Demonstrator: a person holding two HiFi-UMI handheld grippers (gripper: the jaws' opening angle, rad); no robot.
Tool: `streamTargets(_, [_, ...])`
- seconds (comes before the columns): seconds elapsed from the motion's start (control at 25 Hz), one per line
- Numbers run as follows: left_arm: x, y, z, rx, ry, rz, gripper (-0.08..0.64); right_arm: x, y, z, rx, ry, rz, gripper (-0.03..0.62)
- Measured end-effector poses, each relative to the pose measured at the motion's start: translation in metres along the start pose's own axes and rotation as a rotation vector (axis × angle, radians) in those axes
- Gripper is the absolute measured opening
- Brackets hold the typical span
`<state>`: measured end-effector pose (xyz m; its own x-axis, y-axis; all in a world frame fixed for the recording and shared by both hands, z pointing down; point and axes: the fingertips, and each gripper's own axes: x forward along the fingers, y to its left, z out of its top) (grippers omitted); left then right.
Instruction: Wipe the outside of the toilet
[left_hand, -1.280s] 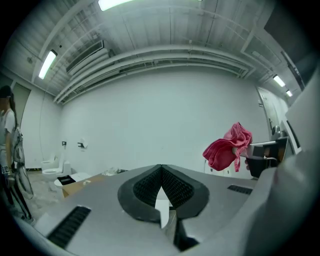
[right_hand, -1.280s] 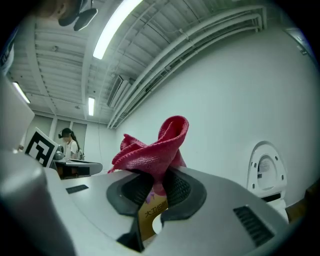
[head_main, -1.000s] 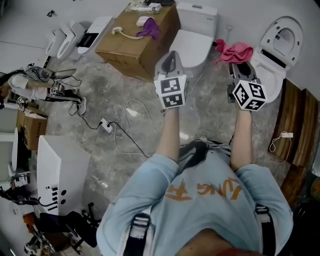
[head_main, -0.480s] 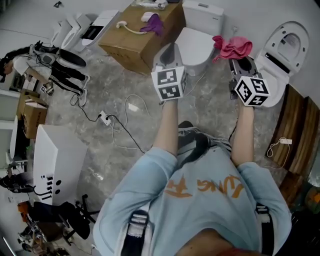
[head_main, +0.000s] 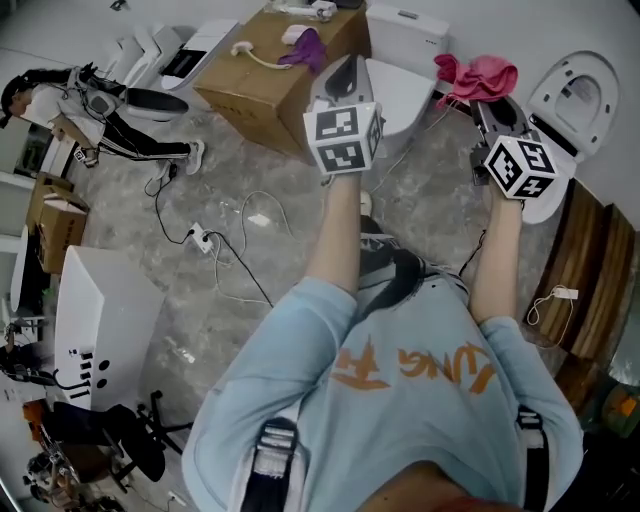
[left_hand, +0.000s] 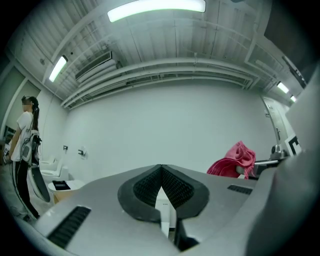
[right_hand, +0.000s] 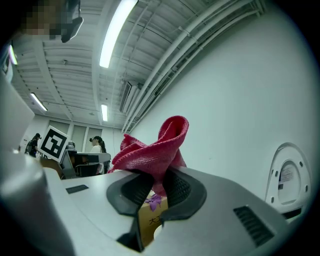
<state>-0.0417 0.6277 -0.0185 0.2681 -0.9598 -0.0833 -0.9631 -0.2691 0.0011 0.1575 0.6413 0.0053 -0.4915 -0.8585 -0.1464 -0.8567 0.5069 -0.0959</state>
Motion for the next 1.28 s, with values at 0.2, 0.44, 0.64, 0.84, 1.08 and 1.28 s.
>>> streamTargets(0.2, [0.031,0.016,-0.006,0.001,-0.022,0.007,0.023,0.029,-0.019,-0.015,0.003,-0.005,0.007,0.074])
streamTargets(0.44, [0.070,0.051,-0.022,-0.002,-0.032,0.010,0.024,0.067,-0.029,-0.018,-0.072,-0.006,0.004,0.074])
streamTargets(0.64, [0.130,0.105,-0.043,-0.034,-0.003,0.060,0.023,0.126,-0.029,-0.014,-0.194,-0.037,0.030,0.075])
streamTargets(0.84, [0.204,0.123,-0.053,-0.049,0.022,-0.012,0.023,0.200,-0.035,-0.026,-0.246,0.006,0.039,0.075])
streamTargets(1.08, [0.299,0.163,-0.114,-0.046,0.142,-0.084,0.023,0.312,-0.069,-0.083,-0.151,0.072,-0.010,0.075])
streamTargets(1.28, [0.380,0.225,-0.190,-0.073,0.257,-0.088,0.023,0.421,-0.089,-0.159,-0.067,0.151,-0.009,0.075])
